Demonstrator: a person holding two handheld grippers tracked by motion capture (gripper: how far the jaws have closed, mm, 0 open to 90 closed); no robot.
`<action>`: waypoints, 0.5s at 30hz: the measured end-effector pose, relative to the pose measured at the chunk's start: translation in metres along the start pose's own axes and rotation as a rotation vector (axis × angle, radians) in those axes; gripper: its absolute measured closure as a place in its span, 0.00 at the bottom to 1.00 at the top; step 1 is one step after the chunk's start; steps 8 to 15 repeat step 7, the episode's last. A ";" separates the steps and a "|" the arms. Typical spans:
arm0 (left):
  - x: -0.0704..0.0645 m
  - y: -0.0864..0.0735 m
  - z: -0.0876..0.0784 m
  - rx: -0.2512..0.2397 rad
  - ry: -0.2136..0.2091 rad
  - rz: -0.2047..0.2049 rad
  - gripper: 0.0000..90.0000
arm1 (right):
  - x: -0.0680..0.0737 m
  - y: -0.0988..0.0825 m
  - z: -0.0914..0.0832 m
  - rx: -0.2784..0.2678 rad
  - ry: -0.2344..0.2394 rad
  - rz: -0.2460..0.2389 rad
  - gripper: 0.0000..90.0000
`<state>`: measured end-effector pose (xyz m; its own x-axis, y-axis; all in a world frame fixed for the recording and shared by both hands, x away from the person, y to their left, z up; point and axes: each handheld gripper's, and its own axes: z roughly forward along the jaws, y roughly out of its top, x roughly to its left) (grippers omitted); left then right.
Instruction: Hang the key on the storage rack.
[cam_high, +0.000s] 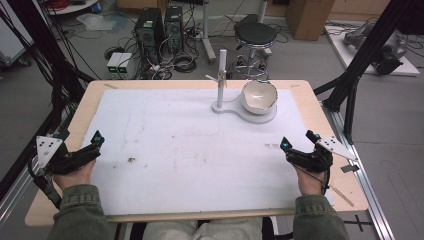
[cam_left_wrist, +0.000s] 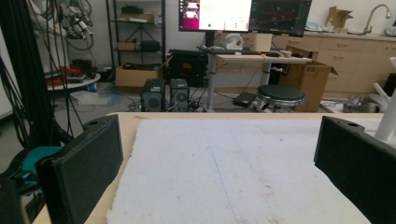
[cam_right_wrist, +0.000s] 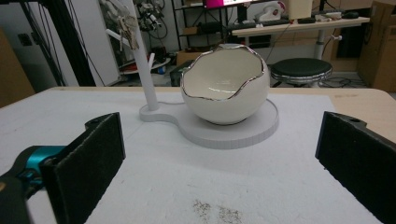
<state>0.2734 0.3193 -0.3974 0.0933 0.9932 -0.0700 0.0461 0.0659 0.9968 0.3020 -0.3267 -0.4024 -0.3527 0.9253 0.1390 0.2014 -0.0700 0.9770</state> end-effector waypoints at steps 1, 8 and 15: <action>-0.001 -0.001 0.001 0.005 -0.005 0.006 0.02 | 0.000 0.000 0.000 0.002 -0.001 0.004 0.00; -0.003 -0.002 0.004 0.011 -0.042 0.007 0.02 | 0.000 0.000 -0.001 0.003 -0.002 0.009 0.00; -0.003 -0.002 0.004 0.011 -0.042 0.007 0.02 | 0.000 0.000 -0.001 0.003 -0.002 0.009 0.00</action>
